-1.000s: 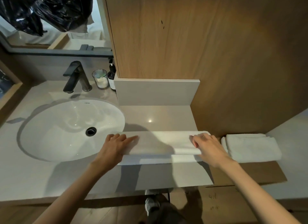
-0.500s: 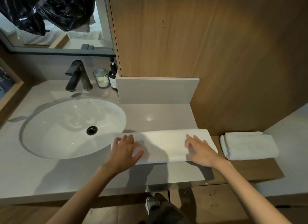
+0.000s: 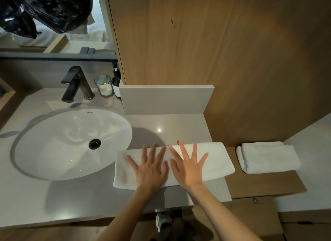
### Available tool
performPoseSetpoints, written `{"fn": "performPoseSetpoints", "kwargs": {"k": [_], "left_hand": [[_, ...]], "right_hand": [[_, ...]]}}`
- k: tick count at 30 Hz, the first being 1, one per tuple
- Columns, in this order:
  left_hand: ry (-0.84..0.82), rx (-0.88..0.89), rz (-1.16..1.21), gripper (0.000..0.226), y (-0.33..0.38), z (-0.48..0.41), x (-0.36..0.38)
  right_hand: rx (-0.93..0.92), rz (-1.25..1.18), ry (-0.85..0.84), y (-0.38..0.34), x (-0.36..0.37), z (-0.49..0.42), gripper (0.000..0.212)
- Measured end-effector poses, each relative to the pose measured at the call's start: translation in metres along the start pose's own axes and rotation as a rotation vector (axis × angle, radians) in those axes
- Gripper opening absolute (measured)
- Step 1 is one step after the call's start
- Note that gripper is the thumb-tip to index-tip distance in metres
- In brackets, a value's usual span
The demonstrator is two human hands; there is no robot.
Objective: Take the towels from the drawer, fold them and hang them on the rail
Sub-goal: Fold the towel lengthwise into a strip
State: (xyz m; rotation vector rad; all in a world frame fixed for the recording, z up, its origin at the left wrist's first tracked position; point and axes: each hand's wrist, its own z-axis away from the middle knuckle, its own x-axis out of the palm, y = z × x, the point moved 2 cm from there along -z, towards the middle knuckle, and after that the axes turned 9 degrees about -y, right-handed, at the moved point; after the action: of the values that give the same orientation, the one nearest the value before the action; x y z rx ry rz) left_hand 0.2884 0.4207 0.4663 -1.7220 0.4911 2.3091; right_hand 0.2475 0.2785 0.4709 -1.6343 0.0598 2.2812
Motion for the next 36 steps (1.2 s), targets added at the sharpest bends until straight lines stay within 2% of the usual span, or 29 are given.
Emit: {"fn": "performPoseSetpoints", "kwargs": {"k": [4,10,18,22,27,30,36], "left_hand": [[0.022,-0.016,-0.017,0.061,-0.009,0.003,0.0],[0.09,-0.121,-0.002,0.066,-0.031,0.014,0.006],[0.141,-0.141,0.038,0.066,-0.036,0.018,0.008],[0.137,-0.137,0.033,0.066,-0.037,0.017,0.01],[0.13,-0.111,0.036,0.067,-0.041,0.022,0.011],[0.129,-0.096,0.055,0.068,-0.044,0.036,0.015],[0.057,-0.071,0.07,0.068,-0.043,0.069,0.02]], "right_hand": [[-0.04,0.07,0.03,0.034,-0.004,-0.007,0.054],[0.064,0.106,0.059,0.092,-0.01,-0.007,0.052],[0.21,-0.23,0.093,0.108,-0.017,0.0,0.061],[0.31,-0.427,0.055,0.113,-0.014,0.0,0.066],[0.271,-0.654,0.225,0.111,-0.014,0.008,0.064],[0.268,-0.683,0.288,0.111,-0.013,0.021,0.059],[0.189,-0.69,0.161,0.115,-0.011,0.054,0.046]]}}
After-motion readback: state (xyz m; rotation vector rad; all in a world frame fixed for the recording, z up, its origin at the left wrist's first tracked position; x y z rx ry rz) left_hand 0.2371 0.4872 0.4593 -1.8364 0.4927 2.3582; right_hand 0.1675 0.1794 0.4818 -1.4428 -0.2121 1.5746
